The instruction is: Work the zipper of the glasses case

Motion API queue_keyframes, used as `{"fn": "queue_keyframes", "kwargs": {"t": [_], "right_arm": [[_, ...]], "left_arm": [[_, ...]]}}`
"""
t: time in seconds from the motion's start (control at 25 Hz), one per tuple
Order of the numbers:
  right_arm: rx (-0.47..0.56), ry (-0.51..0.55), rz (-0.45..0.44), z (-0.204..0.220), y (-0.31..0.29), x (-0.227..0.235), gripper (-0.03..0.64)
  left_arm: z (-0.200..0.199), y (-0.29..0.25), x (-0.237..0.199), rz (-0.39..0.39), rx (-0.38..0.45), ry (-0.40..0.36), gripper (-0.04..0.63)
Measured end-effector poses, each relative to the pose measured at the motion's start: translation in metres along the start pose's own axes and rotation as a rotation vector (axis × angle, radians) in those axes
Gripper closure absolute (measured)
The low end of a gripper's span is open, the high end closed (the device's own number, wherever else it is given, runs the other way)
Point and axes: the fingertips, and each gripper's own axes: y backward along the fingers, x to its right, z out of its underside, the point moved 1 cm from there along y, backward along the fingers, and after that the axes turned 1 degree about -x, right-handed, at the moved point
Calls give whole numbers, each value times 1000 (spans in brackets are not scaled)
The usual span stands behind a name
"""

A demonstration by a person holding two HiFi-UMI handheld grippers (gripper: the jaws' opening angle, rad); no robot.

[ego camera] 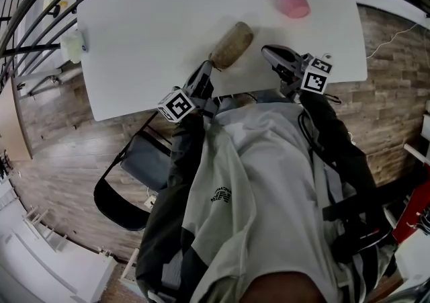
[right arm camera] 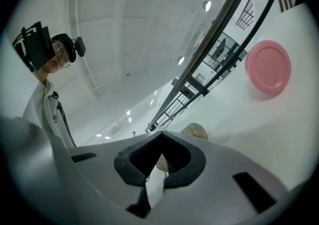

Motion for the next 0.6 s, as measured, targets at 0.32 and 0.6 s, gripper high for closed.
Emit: {"fn": "queue_keyframes", "kwargs": {"t": [0.32, 0.6], "right_arm": [[-3, 1, 8, 3, 2, -1, 621], [-12, 2, 15, 4, 2, 0, 621]], "left_arm": [[1, 1, 0, 11, 5, 18, 588], [-7, 6, -11, -8, 34, 28, 588]]}}
